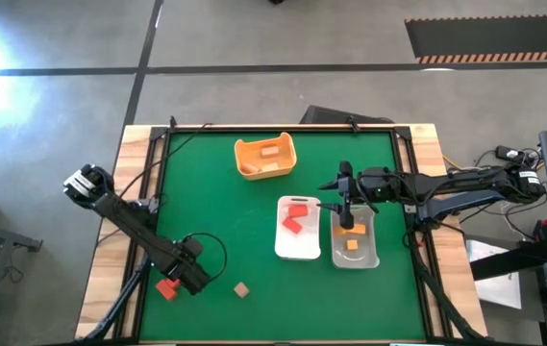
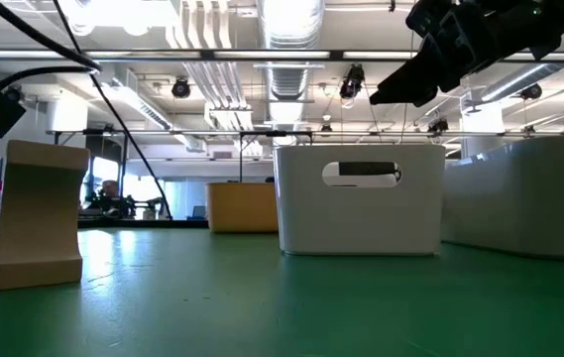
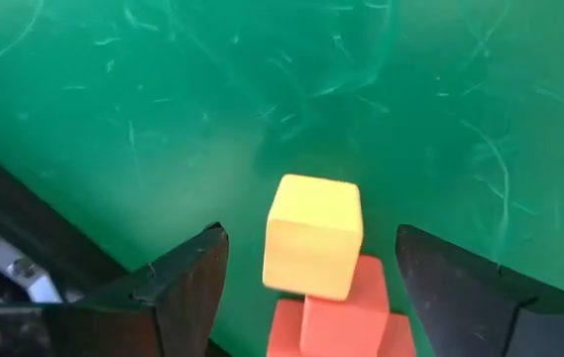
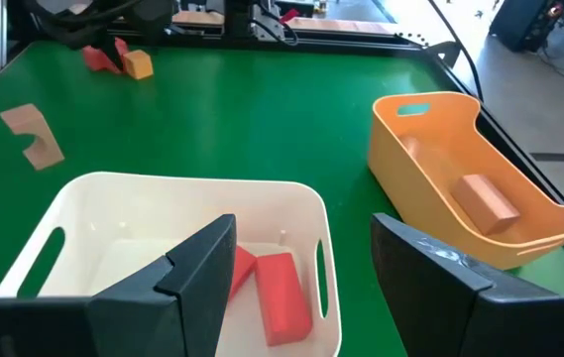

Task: Sort & place blocks by color
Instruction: Put the yellow block into the gray bin

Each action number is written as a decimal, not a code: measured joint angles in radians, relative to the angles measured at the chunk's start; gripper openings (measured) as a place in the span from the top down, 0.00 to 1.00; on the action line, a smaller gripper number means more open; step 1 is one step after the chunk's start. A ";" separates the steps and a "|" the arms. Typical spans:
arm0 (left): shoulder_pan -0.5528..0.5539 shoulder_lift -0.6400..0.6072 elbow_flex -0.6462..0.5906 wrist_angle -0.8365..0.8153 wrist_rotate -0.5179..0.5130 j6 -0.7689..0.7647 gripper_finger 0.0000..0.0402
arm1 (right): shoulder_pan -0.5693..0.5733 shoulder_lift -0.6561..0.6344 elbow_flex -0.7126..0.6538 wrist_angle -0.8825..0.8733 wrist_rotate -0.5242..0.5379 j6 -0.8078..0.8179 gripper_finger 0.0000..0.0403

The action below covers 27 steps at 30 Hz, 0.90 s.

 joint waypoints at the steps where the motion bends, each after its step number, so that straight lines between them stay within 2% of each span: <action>1: 0.000 0.000 -0.009 0.016 0.000 0.000 0.32 | 0.000 0.000 0.000 0.000 0.000 0.000 0.46; 5: 0.000 0.004 -0.022 0.048 0.000 0.000 0.34 | 0.000 0.000 0.000 0.000 0.000 0.000 0.46; 8: 0.000 0.010 -0.022 0.049 0.001 0.003 0.38 | 0.000 0.000 0.000 -0.001 0.000 0.000 0.46; 21: 0.000 0.012 -0.021 0.047 0.005 0.004 0.71 | 0.000 0.000 0.000 -0.001 0.000 0.000 0.46; 25: 0.000 0.012 0.000 0.047 -0.001 0.005 0.71 | 0.000 0.000 0.000 0.000 0.000 0.000 0.46; 27: 0.000 0.012 0.029 0.048 -0.039 0.007 0.71 | 0.000 0.000 0.000 0.000 0.000 0.000 0.46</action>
